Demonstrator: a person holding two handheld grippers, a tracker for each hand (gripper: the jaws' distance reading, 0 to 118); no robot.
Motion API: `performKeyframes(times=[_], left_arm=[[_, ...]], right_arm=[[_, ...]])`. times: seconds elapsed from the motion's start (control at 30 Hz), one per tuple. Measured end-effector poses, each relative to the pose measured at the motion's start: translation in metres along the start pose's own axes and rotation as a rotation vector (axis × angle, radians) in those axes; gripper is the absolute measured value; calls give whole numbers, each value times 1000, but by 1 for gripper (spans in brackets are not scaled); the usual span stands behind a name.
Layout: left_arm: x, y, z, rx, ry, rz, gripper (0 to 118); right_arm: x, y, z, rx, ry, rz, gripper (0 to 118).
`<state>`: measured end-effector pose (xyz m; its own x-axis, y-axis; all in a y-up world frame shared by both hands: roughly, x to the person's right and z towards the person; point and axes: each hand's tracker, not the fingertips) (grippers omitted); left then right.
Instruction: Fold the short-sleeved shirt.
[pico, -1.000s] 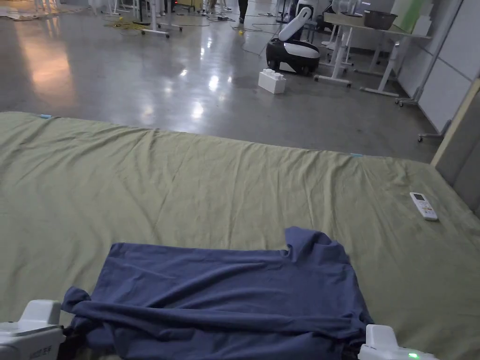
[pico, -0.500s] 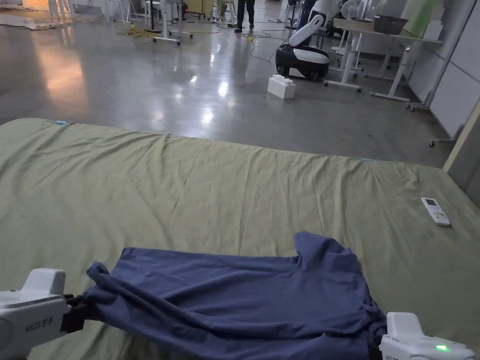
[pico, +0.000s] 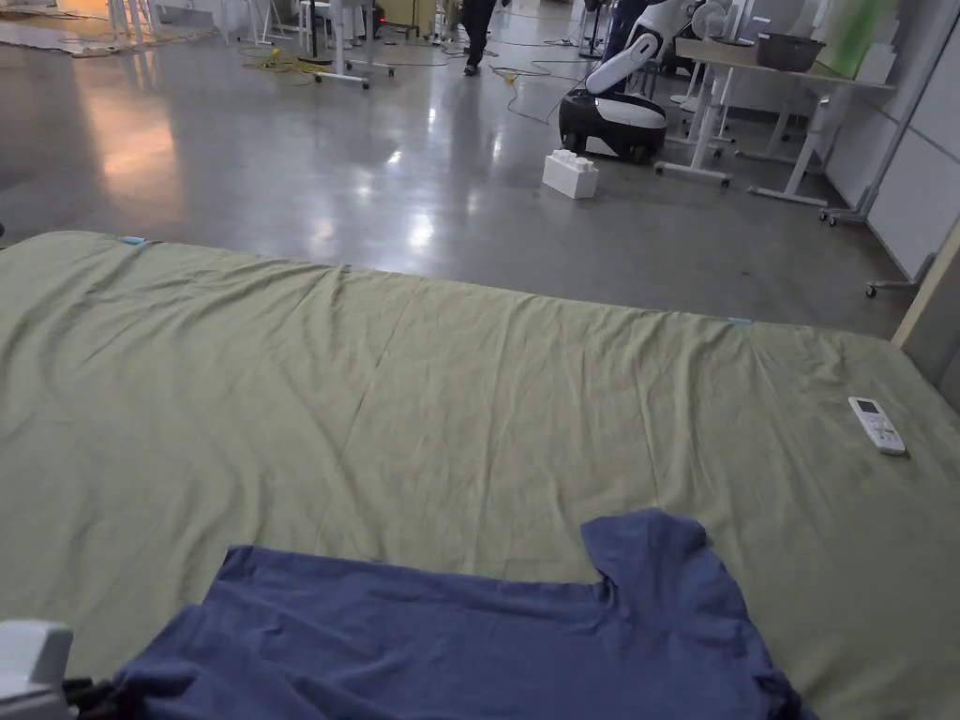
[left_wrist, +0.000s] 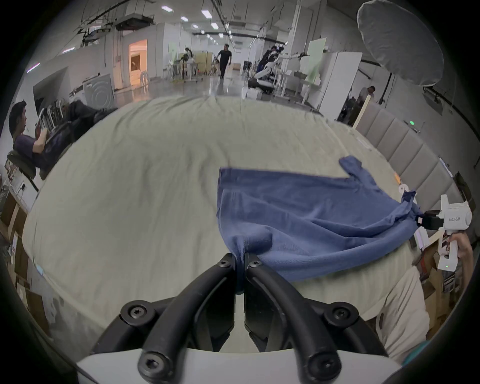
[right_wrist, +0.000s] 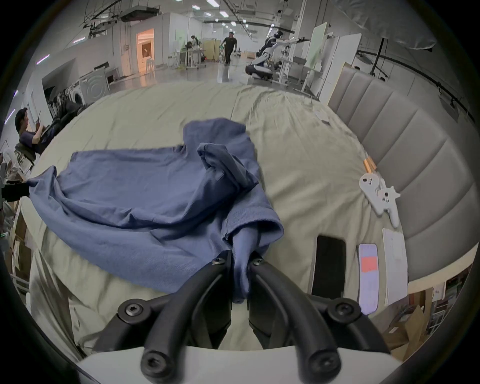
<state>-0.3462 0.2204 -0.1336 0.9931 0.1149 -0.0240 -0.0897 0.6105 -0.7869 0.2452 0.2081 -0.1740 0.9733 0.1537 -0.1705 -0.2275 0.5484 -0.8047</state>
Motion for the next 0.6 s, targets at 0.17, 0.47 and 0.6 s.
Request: performKeyframes(times=[0.17, 0.47, 0.6], left_arm=[[-3, -50, -23, -69, 24, 16, 6], [-10, -74, -45, -74, 31, 49, 6], [-7, -68, -40, -80, 31, 36, 6]], right_arm=[[-11, -46, -19, -63, -1, -39, 10], [-16, -70, -41, -6, -1, -66, 14], [-21, -69, -29, 22, -72, -44, 30]])
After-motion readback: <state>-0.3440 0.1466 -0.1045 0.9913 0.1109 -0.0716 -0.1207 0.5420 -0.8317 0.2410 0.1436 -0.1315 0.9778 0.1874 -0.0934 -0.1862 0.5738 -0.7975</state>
